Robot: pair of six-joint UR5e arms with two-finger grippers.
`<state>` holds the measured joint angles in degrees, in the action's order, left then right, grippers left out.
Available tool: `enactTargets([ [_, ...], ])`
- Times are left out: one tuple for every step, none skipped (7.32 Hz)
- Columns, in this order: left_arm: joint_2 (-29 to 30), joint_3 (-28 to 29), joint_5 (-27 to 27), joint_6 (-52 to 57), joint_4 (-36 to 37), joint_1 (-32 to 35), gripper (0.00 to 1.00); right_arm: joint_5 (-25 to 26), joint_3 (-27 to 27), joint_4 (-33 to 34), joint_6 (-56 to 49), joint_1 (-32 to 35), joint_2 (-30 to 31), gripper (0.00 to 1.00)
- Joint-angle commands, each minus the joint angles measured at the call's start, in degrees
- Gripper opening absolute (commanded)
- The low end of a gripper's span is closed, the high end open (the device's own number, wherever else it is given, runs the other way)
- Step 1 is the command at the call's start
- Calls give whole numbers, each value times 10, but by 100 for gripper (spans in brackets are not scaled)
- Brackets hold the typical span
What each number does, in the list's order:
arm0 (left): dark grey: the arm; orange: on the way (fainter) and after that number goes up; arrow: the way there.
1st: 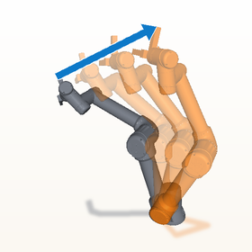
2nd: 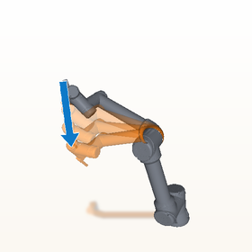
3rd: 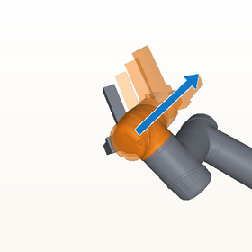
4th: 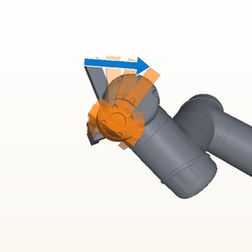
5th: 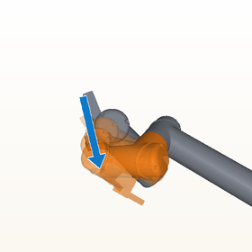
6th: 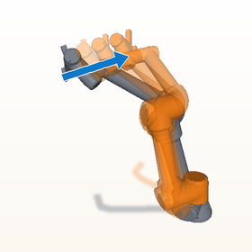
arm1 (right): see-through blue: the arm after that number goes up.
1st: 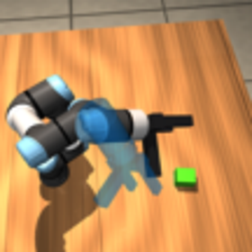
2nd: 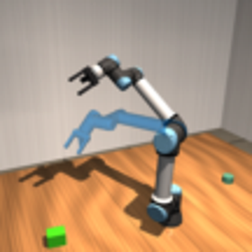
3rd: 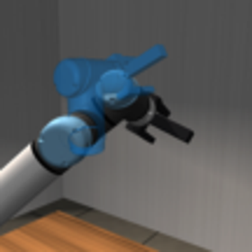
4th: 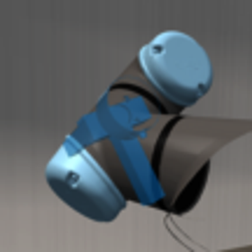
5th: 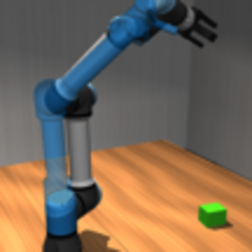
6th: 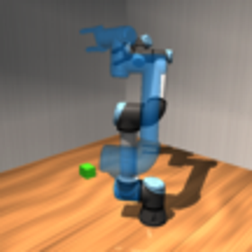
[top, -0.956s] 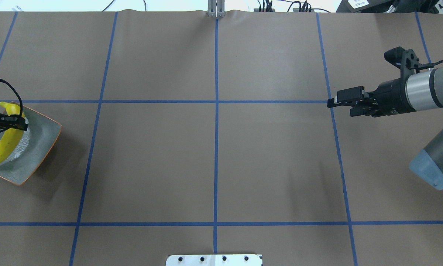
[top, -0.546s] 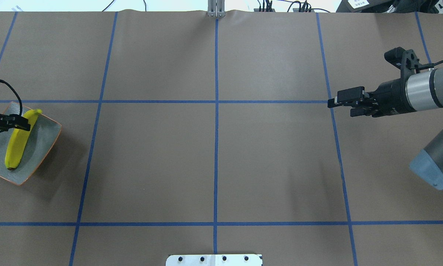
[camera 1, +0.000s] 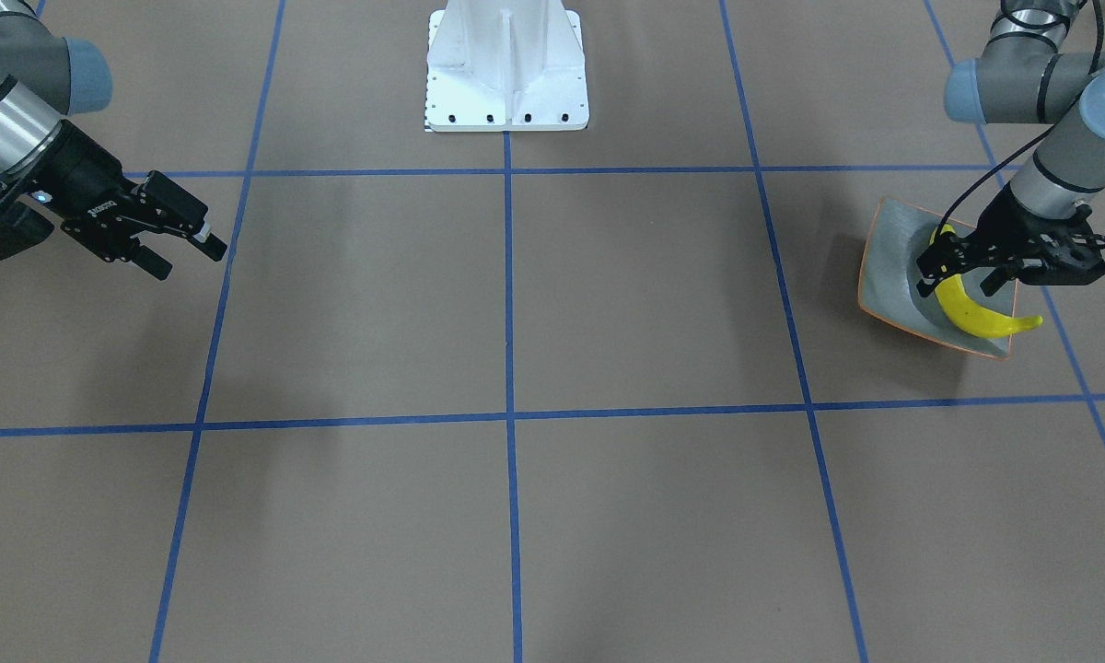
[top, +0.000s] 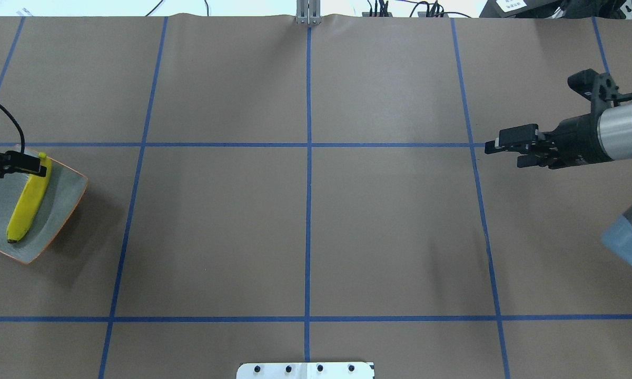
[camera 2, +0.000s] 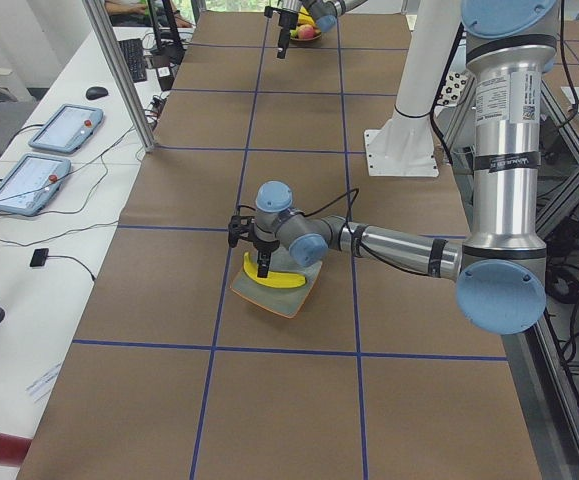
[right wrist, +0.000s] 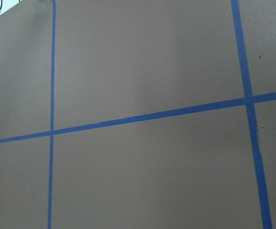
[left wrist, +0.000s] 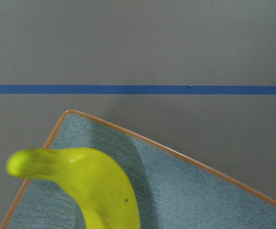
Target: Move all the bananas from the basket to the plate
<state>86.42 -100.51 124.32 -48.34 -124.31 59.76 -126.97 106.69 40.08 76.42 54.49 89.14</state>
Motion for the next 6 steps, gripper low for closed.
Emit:
enactTargets([
  [-12, -20, 20, 0, -1, 33, 100, -3, 1, 0, -49, 43, 51, 100],
  [-31, -34, 20, 1, -1, 35, 100, -5, 1, 0, -100, 73, 86, 100],
  [-41, -45, 20, 1, -1, 41, 100, -9, 3, 0, -155, 106, 127, 100],
  [-43, -50, 20, 1, -1, 41, 100, -20, 1, 1, -218, 142, 171, 100],
  [-40, -50, 20, 0, -1, 41, 100, -28, -5, 7, -267, 175, 201, 100],
  [-39, -50, 22, 0, -1, 42, 100, -39, -25, 9, -314, 205, 221, 100],
])
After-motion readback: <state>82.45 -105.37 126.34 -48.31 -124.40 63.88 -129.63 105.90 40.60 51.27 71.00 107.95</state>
